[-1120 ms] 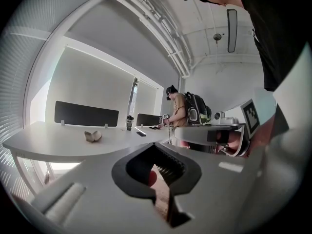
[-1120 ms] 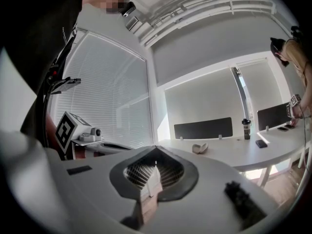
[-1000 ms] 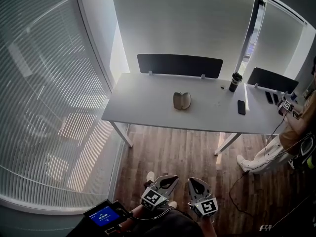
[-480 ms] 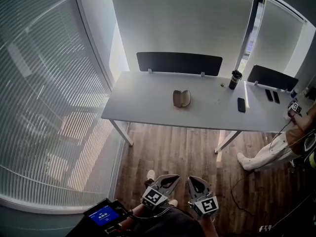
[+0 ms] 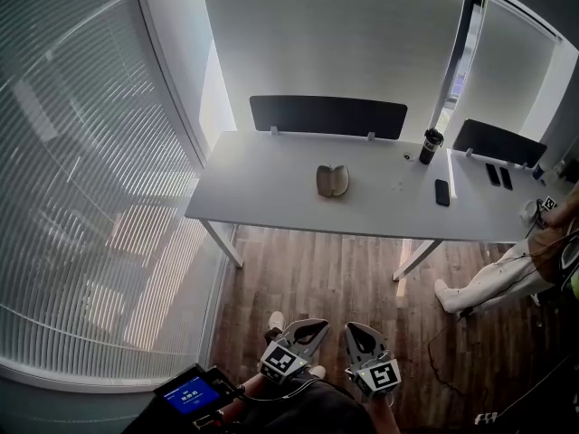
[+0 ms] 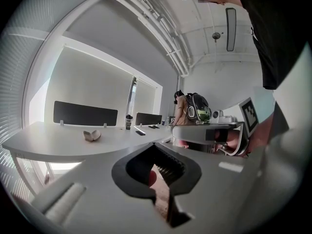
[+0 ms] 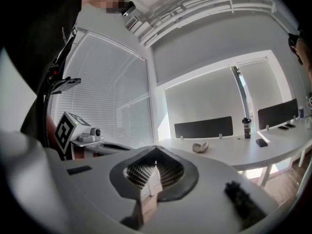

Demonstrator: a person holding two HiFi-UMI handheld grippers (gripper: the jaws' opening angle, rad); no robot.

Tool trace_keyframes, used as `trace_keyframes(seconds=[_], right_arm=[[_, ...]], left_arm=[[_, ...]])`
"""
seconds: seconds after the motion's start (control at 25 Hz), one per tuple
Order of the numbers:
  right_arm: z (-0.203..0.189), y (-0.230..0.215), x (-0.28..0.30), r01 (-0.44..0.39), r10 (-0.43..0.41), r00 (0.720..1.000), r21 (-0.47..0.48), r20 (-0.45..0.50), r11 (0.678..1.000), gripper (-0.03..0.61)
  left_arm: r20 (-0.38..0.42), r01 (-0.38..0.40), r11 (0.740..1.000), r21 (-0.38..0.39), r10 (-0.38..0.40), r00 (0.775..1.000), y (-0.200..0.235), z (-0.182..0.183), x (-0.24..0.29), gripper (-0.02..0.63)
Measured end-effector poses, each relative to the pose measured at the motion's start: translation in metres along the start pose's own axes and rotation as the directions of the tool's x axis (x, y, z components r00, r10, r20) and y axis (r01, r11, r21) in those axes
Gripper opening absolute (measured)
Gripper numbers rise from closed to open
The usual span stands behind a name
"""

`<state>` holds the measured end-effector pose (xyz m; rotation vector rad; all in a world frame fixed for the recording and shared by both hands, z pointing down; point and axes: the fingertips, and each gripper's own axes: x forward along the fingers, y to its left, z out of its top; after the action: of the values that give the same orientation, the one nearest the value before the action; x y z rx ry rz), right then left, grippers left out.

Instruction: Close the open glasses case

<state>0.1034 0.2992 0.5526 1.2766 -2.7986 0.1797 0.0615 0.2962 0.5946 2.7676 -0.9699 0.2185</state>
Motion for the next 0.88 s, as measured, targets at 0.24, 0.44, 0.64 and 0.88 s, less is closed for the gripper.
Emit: trace_keyframes(seconds=[0.24, 0.44, 0.64, 0.88], right_arm=[[0.001, -0.001, 0.002, 0.002, -0.002, 1.000, 0.000, -0.004, 1.000, -0.003], [0.007, -0.001, 0.003, 0.006, -0.006, 1.000, 0.016, -0.004, 1.000, -0.003], [-0.001, 0.000, 0.003, -0.003, 0.003, 1.000, 0.004, -0.002, 1.000, -0.003], [-0.001, -0.004, 0.003, -0.003, 0.003, 1.000, 0.011, -0.006, 1.000, -0.003]], left_arm=[[-0.025, -0.001, 1.000, -0.007, 0.001, 1.000, 0.005, -0.011, 0.000, 0.006], [-0.023, 0.000, 1.000, -0.002, 0.000, 1.000, 0.004, -0.008, 0.000, 0.006], [0.002, -0.009, 1.000, 0.014, 0.009, 1.000, 0.005, 0.000, -0.001, 0.006], [-0.015, 0.005, 1.000, 0.029, -0.004, 1.000, 0.004, -0.006, 0.003, 0.006]])
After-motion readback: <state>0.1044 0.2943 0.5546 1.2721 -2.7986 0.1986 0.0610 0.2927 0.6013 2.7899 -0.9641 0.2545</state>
